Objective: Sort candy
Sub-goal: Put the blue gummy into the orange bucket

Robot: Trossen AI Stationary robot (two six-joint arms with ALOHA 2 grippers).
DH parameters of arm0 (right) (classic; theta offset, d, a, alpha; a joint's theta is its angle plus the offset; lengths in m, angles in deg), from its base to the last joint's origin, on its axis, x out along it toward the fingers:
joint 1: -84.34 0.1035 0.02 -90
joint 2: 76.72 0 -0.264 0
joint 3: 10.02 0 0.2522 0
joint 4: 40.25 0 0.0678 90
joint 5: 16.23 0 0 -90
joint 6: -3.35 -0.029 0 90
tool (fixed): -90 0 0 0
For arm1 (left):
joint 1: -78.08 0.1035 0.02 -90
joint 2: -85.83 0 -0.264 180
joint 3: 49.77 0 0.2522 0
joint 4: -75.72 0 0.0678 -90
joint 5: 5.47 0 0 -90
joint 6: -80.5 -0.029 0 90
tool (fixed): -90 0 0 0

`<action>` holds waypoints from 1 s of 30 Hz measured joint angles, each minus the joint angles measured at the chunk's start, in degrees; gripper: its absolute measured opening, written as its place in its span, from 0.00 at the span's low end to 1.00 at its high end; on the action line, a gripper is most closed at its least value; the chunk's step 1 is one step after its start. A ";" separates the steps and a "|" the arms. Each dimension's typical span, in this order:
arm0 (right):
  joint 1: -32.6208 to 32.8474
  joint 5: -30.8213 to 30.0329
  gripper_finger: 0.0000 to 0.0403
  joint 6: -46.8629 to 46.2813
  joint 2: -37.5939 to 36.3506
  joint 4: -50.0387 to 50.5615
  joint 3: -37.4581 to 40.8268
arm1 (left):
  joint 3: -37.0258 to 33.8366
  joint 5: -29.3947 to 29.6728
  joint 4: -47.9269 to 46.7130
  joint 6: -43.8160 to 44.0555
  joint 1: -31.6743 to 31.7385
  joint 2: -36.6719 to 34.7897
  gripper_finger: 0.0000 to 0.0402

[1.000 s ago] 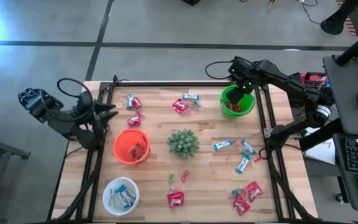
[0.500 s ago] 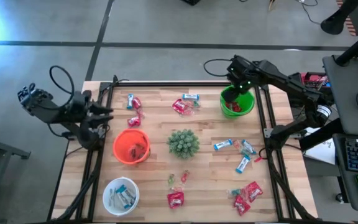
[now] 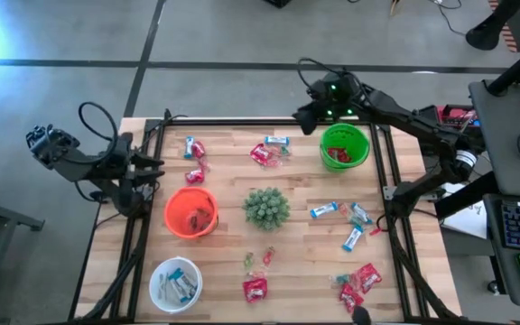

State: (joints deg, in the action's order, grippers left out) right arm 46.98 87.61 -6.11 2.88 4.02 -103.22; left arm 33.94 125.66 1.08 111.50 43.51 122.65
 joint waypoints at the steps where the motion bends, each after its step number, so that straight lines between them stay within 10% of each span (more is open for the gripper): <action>1: 0.00 0.48 0.35 -0.28 0.56 -1.57 0.00 | 0.00 0.31 0.00 -0.41 0.00 0.00 0.32; 17: -1.52 1.38 0.51 11.27 9.00 -8.95 0.00 | 0.52 6.47 2.44 -0.34 0.09 0.78 0.32; 30: -1.14 1.16 0.51 0.70 19.33 -9.97 0.00 | 0.52 9.34 3.90 -0.33 0.09 0.98 0.32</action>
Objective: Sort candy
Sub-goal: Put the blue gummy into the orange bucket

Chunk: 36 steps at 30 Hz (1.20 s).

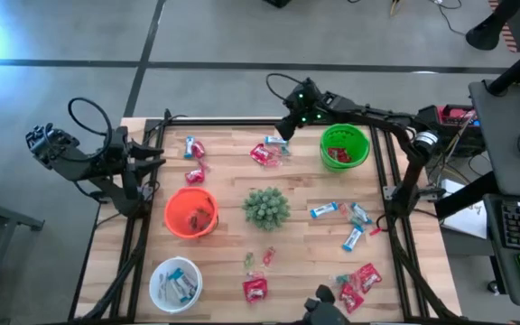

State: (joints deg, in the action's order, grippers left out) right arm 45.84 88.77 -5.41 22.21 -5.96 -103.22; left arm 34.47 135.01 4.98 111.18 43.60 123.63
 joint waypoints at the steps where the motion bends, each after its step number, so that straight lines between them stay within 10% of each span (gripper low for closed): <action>1: 0.10 -0.01 0.51 -1.33 0.40 -0.02 0.00 | 0.00 0.00 0.02 0.01 0.00 0.00 0.32; 36: 5.50 -0.66 0.51 -3.89 8.66 9.87 0.07 | -0.11 0.00 0.92 -0.17 0.00 4.20 0.32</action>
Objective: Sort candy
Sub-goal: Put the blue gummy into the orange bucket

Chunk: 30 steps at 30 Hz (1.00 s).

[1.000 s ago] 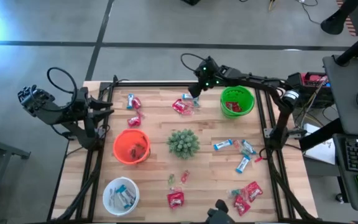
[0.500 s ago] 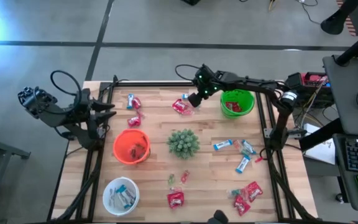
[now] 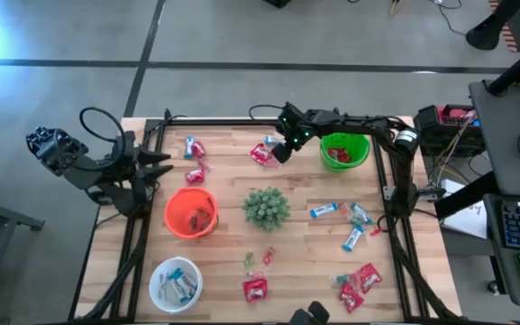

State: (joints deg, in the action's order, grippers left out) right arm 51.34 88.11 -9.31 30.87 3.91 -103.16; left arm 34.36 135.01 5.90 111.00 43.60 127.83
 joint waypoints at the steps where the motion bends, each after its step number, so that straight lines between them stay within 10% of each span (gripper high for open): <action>1: -0.04 -0.79 0.51 -0.09 0.15 -0.10 0.00 | 0.00 0.00 0.03 0.00 0.00 0.12 0.32; 30: -2.02 -3.40 0.45 -2.83 4.90 1.40 -0.01 | 0.00 0.01 1.26 0.00 0.00 0.42 0.32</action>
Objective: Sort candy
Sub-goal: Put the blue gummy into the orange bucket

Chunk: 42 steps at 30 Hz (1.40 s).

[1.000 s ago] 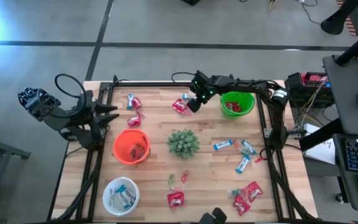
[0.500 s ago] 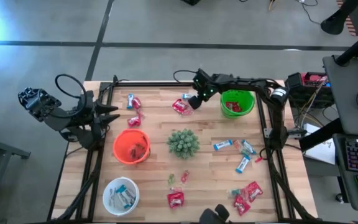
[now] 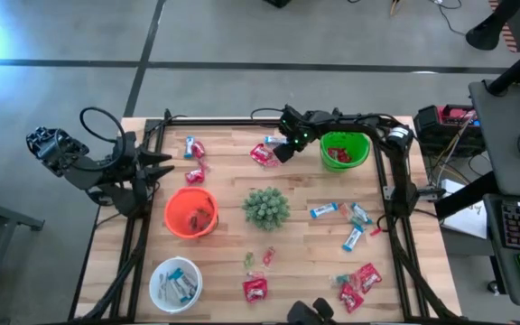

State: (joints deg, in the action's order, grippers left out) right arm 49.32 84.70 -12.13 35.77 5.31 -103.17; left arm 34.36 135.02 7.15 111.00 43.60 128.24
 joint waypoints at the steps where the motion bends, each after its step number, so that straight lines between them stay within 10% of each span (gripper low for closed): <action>1: 0.00 0.00 0.44 0.01 0.09 0.00 -0.01 | 0.00 0.01 0.00 0.00 0.00 0.00 0.32; 15: 0.00 0.00 0.04 0.47 -0.06 1.75 -0.05 | 0.00 0.05 0.00 0.00 0.00 0.00 0.32; 33: 1.82 -0.43 0.03 -4.21 -14.66 2.43 -2.21 | 3.36 -1.51 -0.09 1.09 0.04 -0.11 0.40; 42: 11.55 -0.08 0.03 -3.90 -18.94 2.14 -13.84 | 5.33 7.09 -0.04 1.95 0.10 0.87 0.44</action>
State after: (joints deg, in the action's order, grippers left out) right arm 60.87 84.63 -16.03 16.83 7.45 -117.01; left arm 39.69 142.11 7.11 112.96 43.70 129.12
